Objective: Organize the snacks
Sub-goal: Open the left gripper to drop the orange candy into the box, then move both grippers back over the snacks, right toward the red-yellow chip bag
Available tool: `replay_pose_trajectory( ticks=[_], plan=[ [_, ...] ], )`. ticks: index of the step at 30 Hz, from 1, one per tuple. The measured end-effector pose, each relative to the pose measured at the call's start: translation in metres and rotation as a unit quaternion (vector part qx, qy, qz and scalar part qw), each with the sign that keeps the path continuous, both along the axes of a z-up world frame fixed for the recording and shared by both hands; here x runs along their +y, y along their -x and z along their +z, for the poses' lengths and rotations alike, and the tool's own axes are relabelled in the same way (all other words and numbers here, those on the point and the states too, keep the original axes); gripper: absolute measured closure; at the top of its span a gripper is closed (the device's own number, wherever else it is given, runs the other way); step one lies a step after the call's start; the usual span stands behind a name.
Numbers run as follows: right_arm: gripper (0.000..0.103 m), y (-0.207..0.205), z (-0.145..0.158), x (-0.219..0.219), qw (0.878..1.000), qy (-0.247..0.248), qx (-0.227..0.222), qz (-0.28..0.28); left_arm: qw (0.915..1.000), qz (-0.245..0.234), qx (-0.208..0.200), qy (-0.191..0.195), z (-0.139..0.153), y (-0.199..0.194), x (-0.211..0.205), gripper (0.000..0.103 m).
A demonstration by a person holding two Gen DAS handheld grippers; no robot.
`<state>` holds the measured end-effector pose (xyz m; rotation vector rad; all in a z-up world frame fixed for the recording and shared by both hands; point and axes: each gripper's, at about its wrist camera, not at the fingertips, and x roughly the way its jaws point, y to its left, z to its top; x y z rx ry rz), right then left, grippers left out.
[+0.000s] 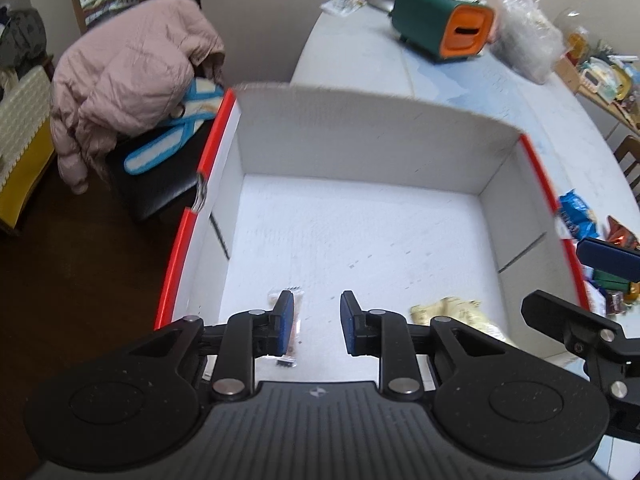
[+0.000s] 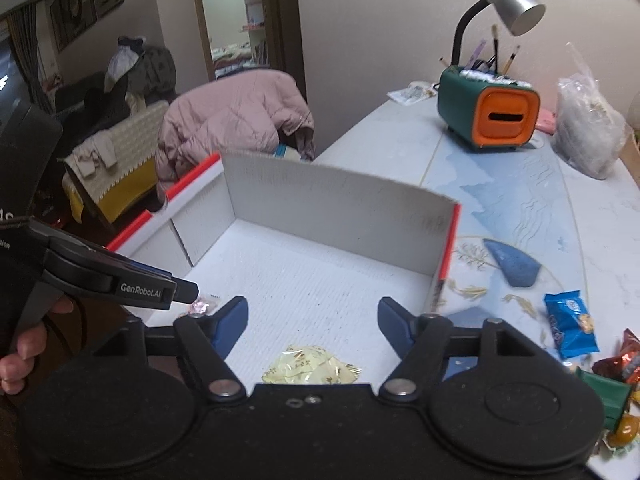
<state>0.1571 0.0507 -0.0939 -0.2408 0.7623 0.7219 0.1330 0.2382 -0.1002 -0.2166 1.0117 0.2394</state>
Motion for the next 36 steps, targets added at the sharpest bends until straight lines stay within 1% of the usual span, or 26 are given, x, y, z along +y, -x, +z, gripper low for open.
replay_pose_trajectory(
  ticks=[6,9,14,15,16,17,19,20,21,22,23,25,29,32,35,36],
  plan=[
    [0.024,0.014,0.021,-0.026,0.999,-0.022,-0.02,-0.012,0.9987,-0.023,-0.044,-0.008,0.029,0.012,-0.025,0.078],
    [0.024,0.02,0.03,-0.041,0.999,-0.03,-0.029,-0.02,0.9975,-0.033,-0.063,-0.003,0.041,0.017,-0.037,0.073],
    [0.022,0.029,0.042,-0.071,0.997,-0.051,-0.031,-0.04,0.9945,-0.056,-0.089,0.0,0.058,0.024,-0.065,0.073],
    [0.019,0.03,0.044,-0.078,0.997,-0.057,-0.032,-0.046,0.9938,-0.061,-0.093,0.0,0.06,0.025,-0.071,0.073],
    [0.012,0.032,0.047,-0.085,0.996,-0.062,-0.033,-0.052,0.993,-0.066,-0.098,0.001,0.063,0.025,-0.077,0.073],
    [0.011,0.033,0.049,-0.092,0.995,-0.069,-0.035,-0.059,0.9922,-0.07,-0.103,0.002,0.066,0.026,-0.083,0.072],
    [0.01,0.037,0.053,-0.107,0.994,-0.078,-0.041,-0.07,0.9906,-0.075,-0.114,0.003,0.071,0.028,-0.096,0.071],
    [0.011,0.038,0.056,-0.114,0.993,-0.081,-0.045,-0.074,0.99,-0.076,-0.119,0.006,0.072,0.029,-0.102,0.063],
    [0.01,0.04,0.057,-0.122,0.992,-0.082,-0.051,-0.079,0.9893,-0.078,-0.122,0.013,0.074,0.028,-0.107,0.044],
    [0.01,0.041,0.06,-0.13,0.991,-0.083,-0.055,-0.084,0.9885,-0.077,-0.129,0.021,0.076,0.029,-0.112,0.035],
    [0.01,0.043,0.061,-0.139,0.991,-0.086,-0.058,-0.088,0.9872,-0.075,-0.139,0.026,0.079,0.031,-0.117,0.03],
    [0.003,0.045,0.064,-0.154,0.989,-0.09,-0.064,-0.099,0.9858,-0.079,-0.145,0.028,0.082,0.03,-0.129,0.03],
    [0.001,0.046,0.068,-0.189,0.985,-0.098,-0.07,-0.121,0.9844,-0.086,-0.149,0.036,0.084,0.028,-0.153,0.03],
    [0.0,0.044,0.068,-0.217,0.982,-0.102,-0.068,-0.142,0.983,-0.091,-0.155,0.039,0.084,0.026,-0.172,0.023],
    [0.0,0.04,0.066,-0.245,0.979,-0.104,-0.064,-0.163,0.9809,-0.096,-0.161,0.05,0.083,0.023,-0.19,0.021],
    [0.0,0.039,0.065,-0.254,0.978,-0.105,-0.063,-0.168,0.9805,-0.1,-0.161,0.053,0.083,0.021,-0.196,0.018]
  ],
)
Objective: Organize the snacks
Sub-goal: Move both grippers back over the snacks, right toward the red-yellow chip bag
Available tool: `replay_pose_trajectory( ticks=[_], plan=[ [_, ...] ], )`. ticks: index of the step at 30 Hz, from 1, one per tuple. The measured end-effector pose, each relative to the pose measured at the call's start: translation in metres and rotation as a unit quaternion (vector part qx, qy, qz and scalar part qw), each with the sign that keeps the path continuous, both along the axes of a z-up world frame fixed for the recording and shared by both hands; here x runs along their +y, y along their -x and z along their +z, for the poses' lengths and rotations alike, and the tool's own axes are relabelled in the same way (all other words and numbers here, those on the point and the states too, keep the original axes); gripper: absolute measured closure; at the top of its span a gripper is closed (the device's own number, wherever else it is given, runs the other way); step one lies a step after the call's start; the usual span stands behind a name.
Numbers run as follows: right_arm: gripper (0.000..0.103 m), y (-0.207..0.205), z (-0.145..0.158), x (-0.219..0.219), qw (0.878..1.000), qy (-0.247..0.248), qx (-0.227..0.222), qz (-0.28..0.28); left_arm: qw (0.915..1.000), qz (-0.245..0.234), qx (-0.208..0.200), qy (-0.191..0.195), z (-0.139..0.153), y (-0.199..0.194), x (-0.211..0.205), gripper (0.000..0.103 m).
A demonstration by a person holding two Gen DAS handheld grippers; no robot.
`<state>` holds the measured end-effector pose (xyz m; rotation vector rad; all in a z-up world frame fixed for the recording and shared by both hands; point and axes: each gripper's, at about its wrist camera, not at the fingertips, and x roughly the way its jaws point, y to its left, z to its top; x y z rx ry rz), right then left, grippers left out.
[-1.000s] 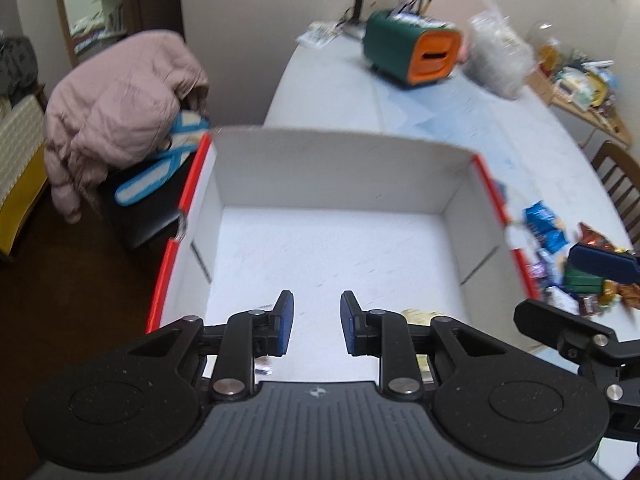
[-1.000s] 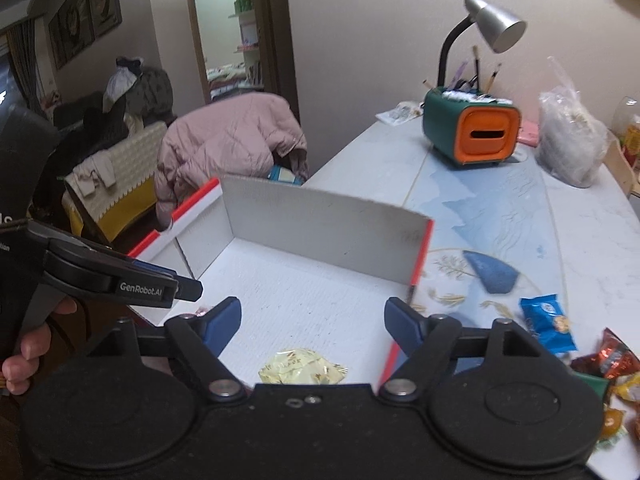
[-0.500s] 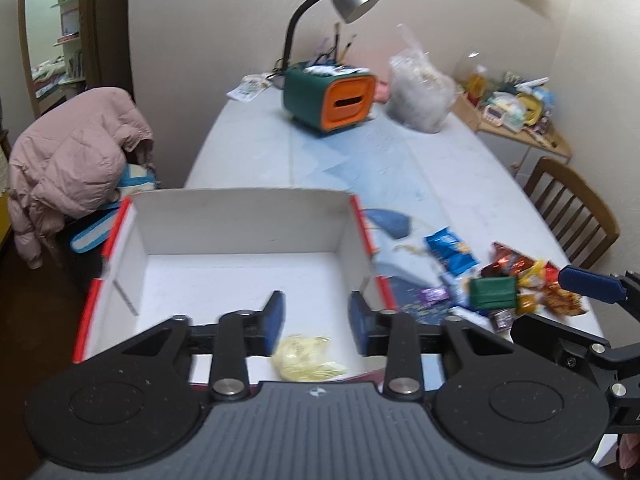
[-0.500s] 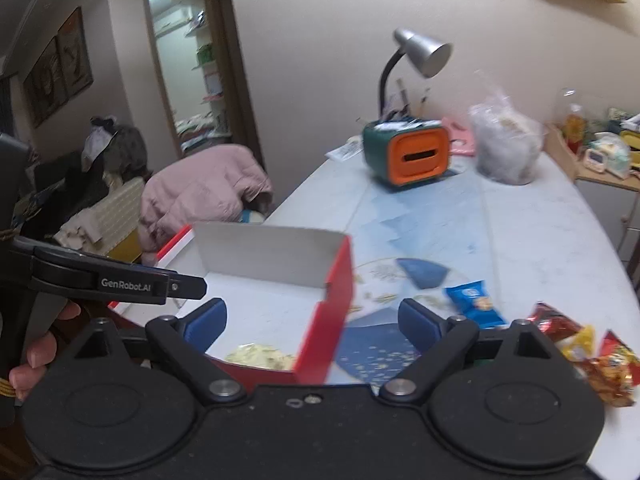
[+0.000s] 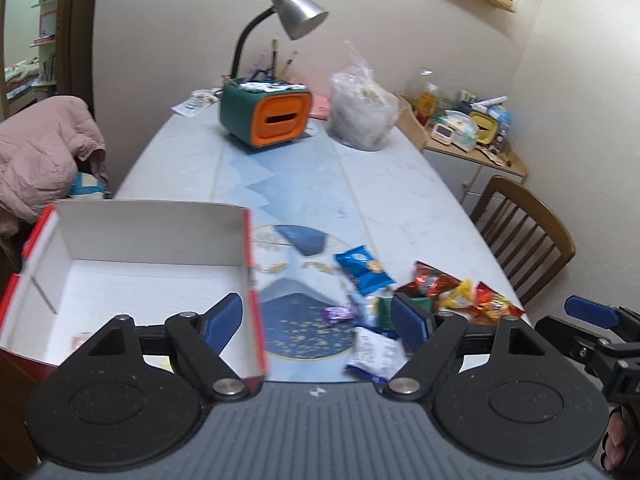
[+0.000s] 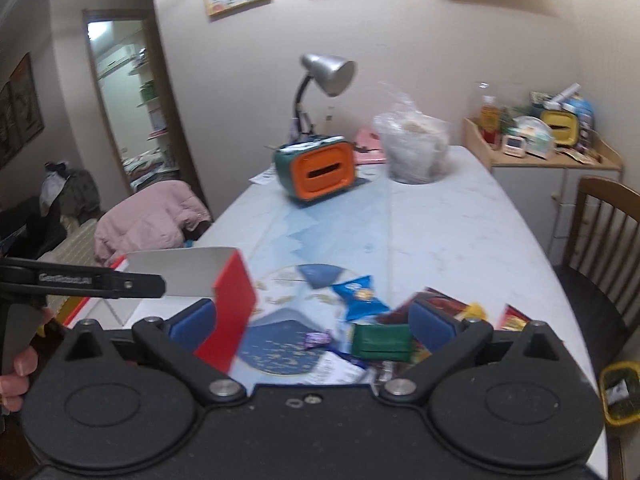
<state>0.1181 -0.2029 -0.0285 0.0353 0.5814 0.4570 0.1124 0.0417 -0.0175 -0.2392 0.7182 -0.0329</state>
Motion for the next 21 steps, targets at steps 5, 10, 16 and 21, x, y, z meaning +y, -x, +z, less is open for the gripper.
replay_pose_trajectory(
  ticks=[5,10,16,21],
  plan=[
    [0.0,-0.007,-0.004,-0.039,1.0,0.007,0.0,-0.022,0.9998,-0.012,0.007,0.015,-0.009,-0.01,-0.028,0.013],
    [0.0,-0.02,-0.013,-0.072,0.999,0.03,0.0,-0.045,0.9996,-0.009,0.026,0.004,-0.028,-0.024,-0.053,0.013],
    [0.0,-0.044,-0.034,-0.109,0.995,0.055,0.026,-0.085,0.9974,-0.013,0.067,-0.024,-0.058,-0.044,-0.08,0.013],
    [0.0,-0.07,-0.053,-0.13,0.991,0.056,0.054,-0.112,0.995,-0.024,0.085,-0.046,-0.077,-0.059,-0.102,0.013]
  ],
)
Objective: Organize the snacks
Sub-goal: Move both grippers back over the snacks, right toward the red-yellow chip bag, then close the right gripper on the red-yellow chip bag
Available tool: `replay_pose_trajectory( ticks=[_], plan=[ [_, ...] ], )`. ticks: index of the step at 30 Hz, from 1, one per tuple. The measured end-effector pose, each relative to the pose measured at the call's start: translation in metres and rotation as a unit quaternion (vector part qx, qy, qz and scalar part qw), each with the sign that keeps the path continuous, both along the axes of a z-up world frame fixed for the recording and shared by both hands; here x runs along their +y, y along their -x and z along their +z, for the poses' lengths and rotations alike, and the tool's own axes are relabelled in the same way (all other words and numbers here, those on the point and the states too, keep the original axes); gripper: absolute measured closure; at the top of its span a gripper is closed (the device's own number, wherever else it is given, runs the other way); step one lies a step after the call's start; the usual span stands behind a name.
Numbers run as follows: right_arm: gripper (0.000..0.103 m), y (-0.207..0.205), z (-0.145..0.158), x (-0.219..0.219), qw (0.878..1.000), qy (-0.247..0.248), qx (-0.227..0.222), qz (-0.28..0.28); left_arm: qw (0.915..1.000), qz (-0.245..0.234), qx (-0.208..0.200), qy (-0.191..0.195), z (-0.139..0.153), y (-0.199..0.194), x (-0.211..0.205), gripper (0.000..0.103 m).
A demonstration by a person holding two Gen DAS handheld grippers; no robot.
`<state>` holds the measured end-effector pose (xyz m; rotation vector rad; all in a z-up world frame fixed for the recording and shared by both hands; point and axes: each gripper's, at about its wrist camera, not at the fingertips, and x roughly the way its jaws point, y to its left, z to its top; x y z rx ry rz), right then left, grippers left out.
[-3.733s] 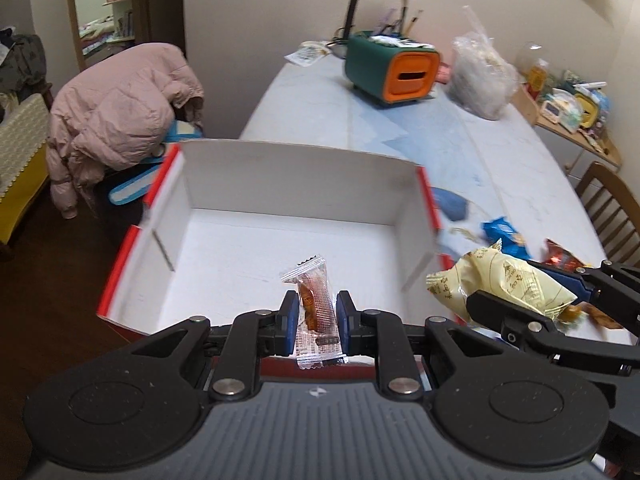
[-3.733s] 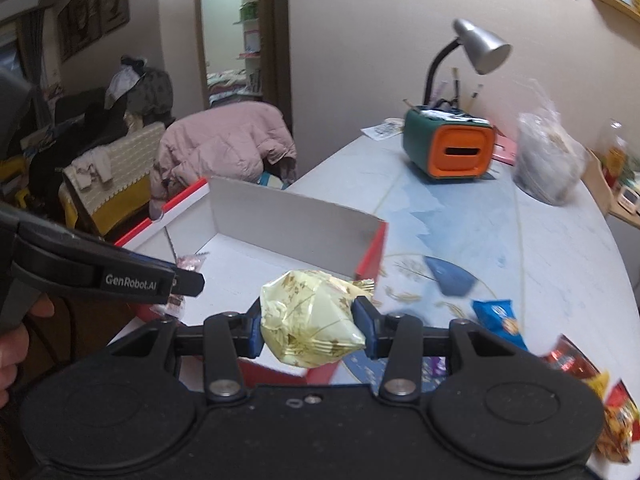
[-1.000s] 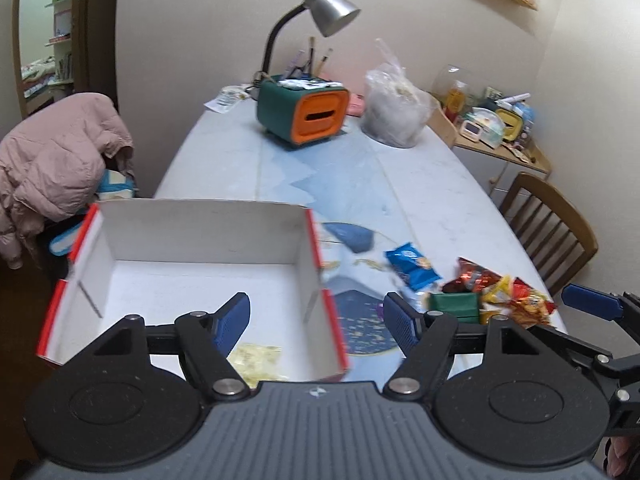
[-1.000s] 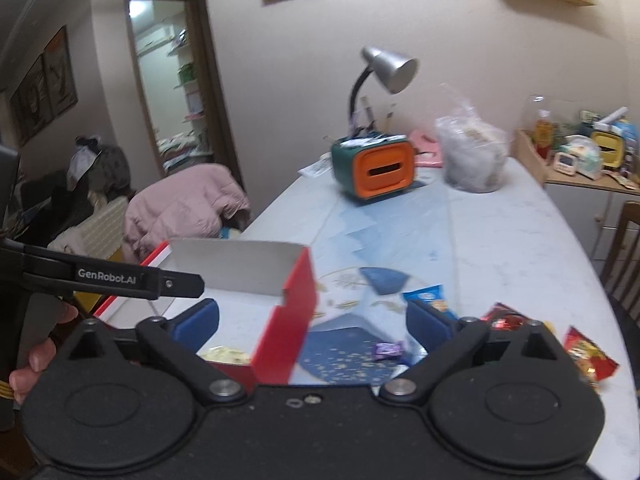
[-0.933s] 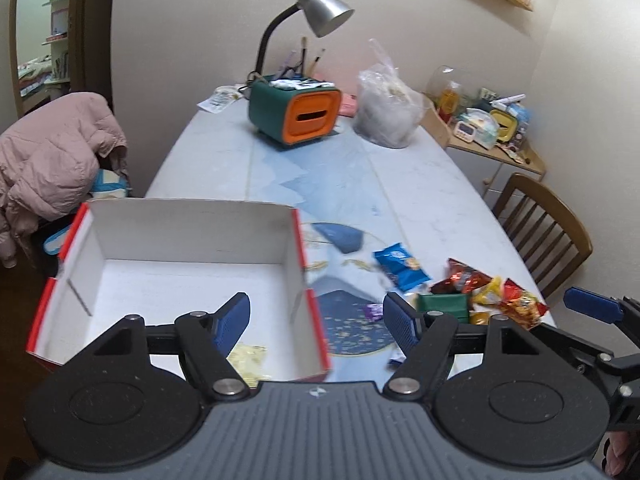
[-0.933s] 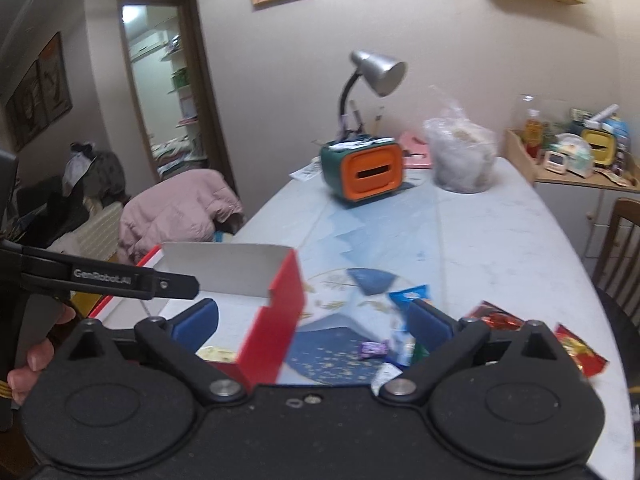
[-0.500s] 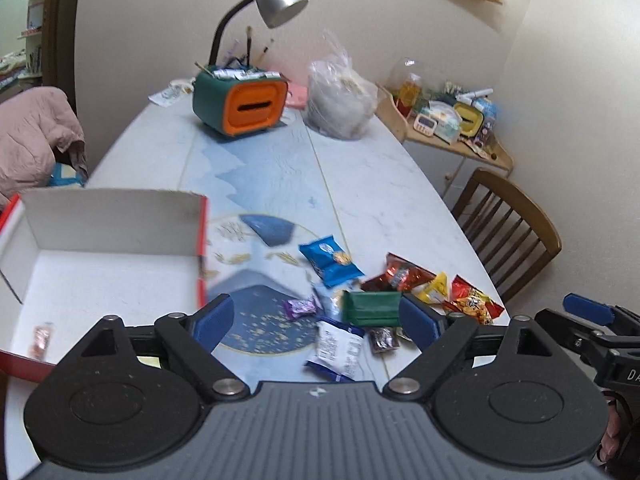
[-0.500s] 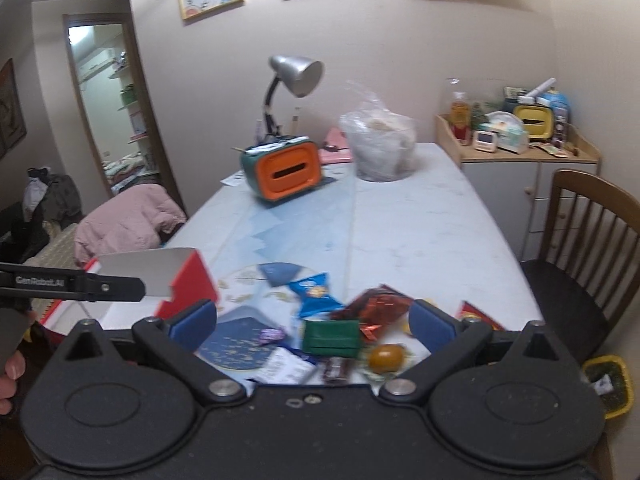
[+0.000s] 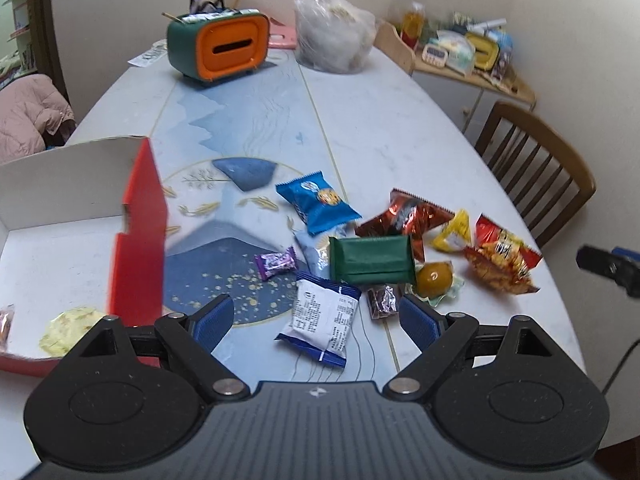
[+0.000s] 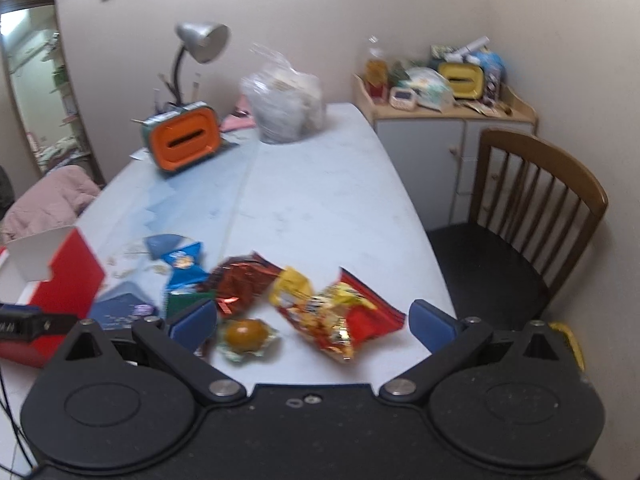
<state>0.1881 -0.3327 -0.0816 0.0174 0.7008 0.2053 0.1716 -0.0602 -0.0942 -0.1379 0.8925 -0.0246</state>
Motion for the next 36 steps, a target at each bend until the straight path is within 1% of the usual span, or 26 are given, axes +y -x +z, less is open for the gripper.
replay_pose_trajectory(
  ticks=[3,7,10,12,17,23,27,28,29,30,31,33,36],
  plan=[
    [0.0,-0.022,-0.014,-0.008,0.999,-0.007,0.025,-0.032,0.9999,-0.008,0.004,-0.009,-0.006,-0.009,-0.011,0.013],
    [0.001,-0.051,-0.037,-0.018,0.992,-0.041,0.08,-0.083,0.9996,-0.009,0.014,-0.023,-0.015,-0.021,-0.018,0.013],
    [0.002,-0.067,-0.051,-0.022,0.983,-0.071,0.123,-0.116,0.9993,-0.005,0.017,-0.032,-0.018,-0.026,-0.02,0.013],
    [0.002,-0.078,-0.058,-0.022,0.976,-0.084,0.144,-0.138,0.9991,-0.003,0.019,-0.038,-0.02,-0.028,-0.021,0.013],
    [0.004,-0.101,-0.078,-0.019,0.959,-0.115,0.194,-0.173,0.9987,-0.001,0.022,-0.047,-0.024,-0.03,-0.02,0.013],
    [0.006,-0.117,-0.096,-0.016,0.939,-0.134,0.234,-0.212,0.9974,-0.008,0.056,-0.046,-0.045,-0.034,-0.018,0.013],
    [0.01,-0.12,-0.101,-0.008,0.942,-0.121,0.24,-0.2,0.9965,-0.012,0.074,-0.037,-0.056,-0.038,-0.017,0.013],
    [0.018,-0.121,-0.101,-0.006,0.944,-0.12,0.24,-0.194,0.9962,-0.014,0.078,-0.037,-0.058,-0.039,-0.017,0.013],
    [0.021,-0.122,-0.101,-0.005,0.945,-0.12,0.24,-0.186,0.9959,-0.015,0.081,-0.037,-0.06,-0.04,-0.017,0.013],
    [0.027,-0.123,-0.101,-0.004,0.947,-0.121,0.24,-0.178,0.9958,-0.019,0.083,-0.034,-0.061,-0.042,-0.018,0.013],
    [0.03,-0.122,-0.1,-0.003,0.948,-0.12,0.239,-0.172,0.9958,-0.026,0.082,-0.031,-0.061,-0.042,-0.02,0.013],
    [0.032,-0.121,-0.098,-0.001,0.954,-0.114,0.23,-0.157,0.9959,-0.037,0.079,-0.026,-0.061,-0.044,-0.025,0.013],
    [0.036,-0.117,-0.094,-0.002,0.96,-0.106,0.217,-0.143,0.9959,-0.038,0.082,-0.006,-0.061,-0.052,-0.034,0.013]
  ],
)
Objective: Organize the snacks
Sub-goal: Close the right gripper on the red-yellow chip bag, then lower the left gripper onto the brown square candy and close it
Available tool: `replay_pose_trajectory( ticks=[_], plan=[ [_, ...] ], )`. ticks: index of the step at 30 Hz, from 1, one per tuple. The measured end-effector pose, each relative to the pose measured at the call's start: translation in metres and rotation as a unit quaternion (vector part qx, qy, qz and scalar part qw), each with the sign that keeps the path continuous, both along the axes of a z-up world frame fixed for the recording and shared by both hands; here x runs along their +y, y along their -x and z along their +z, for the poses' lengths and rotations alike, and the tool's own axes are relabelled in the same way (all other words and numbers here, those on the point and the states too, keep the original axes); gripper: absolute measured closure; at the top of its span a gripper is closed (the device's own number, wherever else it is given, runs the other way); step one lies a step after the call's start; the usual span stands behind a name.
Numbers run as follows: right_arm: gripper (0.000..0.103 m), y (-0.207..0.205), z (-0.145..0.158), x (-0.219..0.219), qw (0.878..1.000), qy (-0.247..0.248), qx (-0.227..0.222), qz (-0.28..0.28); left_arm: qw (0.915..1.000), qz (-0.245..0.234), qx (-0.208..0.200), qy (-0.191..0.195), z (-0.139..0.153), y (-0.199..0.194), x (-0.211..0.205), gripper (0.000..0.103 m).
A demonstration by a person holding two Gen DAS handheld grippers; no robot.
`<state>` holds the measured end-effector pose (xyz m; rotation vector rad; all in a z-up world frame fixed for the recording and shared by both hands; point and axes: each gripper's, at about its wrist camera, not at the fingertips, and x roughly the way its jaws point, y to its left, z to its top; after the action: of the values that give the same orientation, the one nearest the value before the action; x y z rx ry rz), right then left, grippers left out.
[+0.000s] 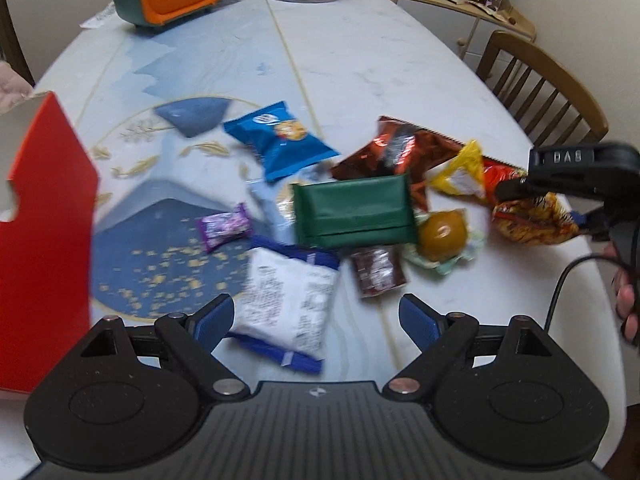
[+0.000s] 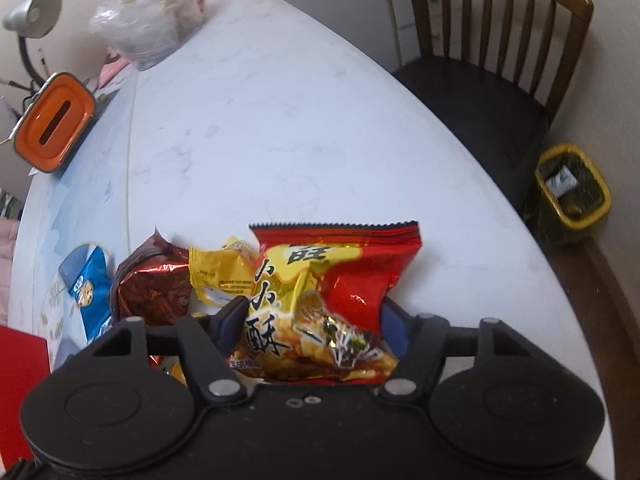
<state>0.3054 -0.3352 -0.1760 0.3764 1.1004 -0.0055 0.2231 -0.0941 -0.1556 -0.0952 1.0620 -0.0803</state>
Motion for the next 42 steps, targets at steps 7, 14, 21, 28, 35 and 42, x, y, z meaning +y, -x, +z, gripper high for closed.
replay_pose_trajectory(
  ticks=[7,14,21,28,35,42],
  plan=[
    [0.037,0.007,0.008,-0.011,0.999,-0.001,-0.021,0.03,0.9995,0.022,0.01,0.019,-0.008,-0.018,-0.02,0.013],
    [0.038,0.012,0.012,-0.017,0.998,0.004,-0.038,0.05,0.9989,0.038,0.015,0.024,-0.013,-0.026,-0.033,0.038],
    [0.04,0.016,0.011,-0.018,0.997,0.008,-0.042,0.071,0.998,0.049,0.034,0.024,-0.024,-0.03,-0.04,0.061],
    [0.04,0.024,0.013,-0.021,0.995,0.017,-0.046,0.088,0.997,0.06,0.036,0.034,-0.024,-0.034,-0.039,0.069],
    [0.04,0.038,0.022,-0.024,0.995,0.015,-0.054,0.088,0.9957,0.068,0.039,0.049,-0.019,-0.026,-0.034,0.069],
    [0.04,0.062,0.041,-0.025,0.994,0.013,-0.068,0.09,0.9945,0.076,0.024,0.069,0.005,-0.002,-0.017,0.069]
  ],
)
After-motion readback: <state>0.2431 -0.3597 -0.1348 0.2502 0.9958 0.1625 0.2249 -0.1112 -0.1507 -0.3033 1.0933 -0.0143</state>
